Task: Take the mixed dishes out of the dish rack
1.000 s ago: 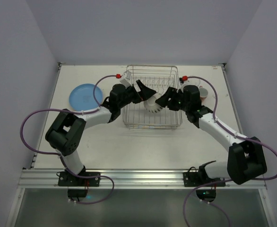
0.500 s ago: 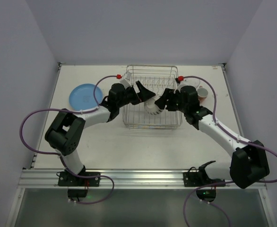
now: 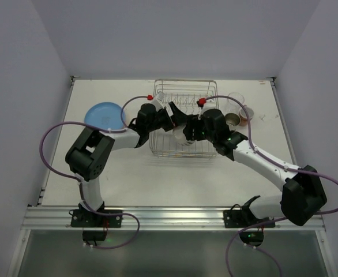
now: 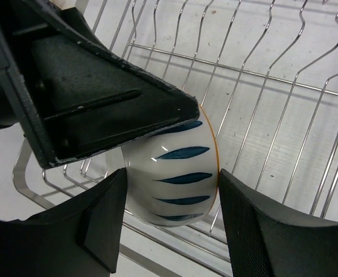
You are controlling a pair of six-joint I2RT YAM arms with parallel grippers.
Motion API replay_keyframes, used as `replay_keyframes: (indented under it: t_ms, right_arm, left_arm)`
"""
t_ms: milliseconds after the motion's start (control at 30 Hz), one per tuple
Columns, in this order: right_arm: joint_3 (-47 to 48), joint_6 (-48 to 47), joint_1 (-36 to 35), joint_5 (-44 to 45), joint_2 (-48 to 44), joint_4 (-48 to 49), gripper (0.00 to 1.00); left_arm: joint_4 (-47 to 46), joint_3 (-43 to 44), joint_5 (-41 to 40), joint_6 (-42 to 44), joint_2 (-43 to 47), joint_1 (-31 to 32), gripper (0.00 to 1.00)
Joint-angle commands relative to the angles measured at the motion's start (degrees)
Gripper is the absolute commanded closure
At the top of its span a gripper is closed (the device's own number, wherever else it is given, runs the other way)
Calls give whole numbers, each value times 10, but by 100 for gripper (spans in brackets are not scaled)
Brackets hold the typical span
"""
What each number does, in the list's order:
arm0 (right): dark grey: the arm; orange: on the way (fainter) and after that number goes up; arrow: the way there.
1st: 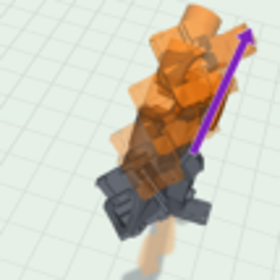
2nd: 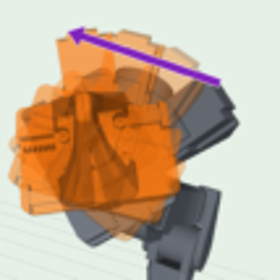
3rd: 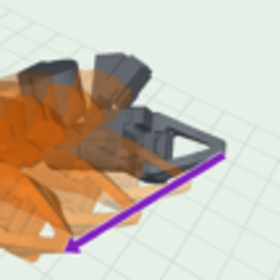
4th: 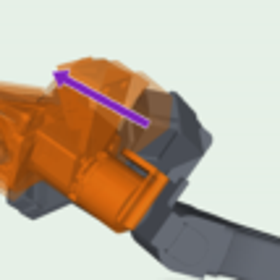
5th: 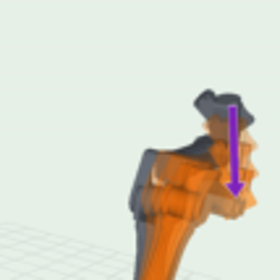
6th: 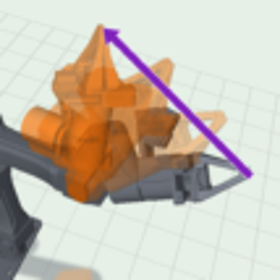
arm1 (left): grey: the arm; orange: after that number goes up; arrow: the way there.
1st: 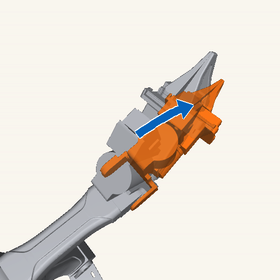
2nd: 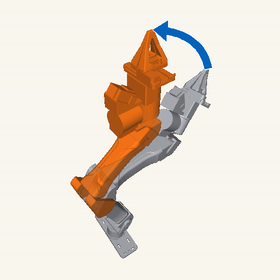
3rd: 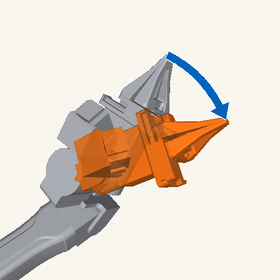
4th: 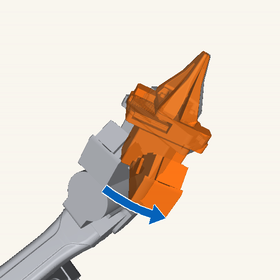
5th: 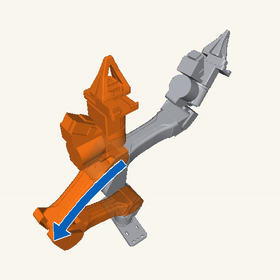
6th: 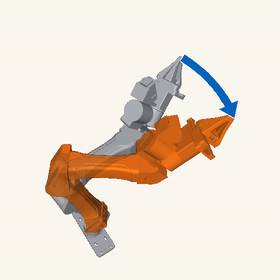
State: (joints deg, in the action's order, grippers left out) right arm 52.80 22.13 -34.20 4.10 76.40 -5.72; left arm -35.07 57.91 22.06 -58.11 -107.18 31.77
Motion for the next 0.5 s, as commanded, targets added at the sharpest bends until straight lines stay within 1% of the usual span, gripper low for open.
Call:
replay_keyframes:
  t_ms: [0,100,233,467]
  right_arm:
    - [31,-42,-34,80,-4,40,100]
    - [18,-70,-63,139,-7,53,100]
    - [20,-103,-93,193,-2,71,100]
    - [59,-195,-162,352,40,35,100]
  left_arm:
    - [-40,43,33,-28,-8,-3,0]
    - [-40,62,47,-37,-23,-6,0]
    - [-40,71,54,-42,-30,-7,0]
    - [-19,87,60,-38,-38,-23,0]
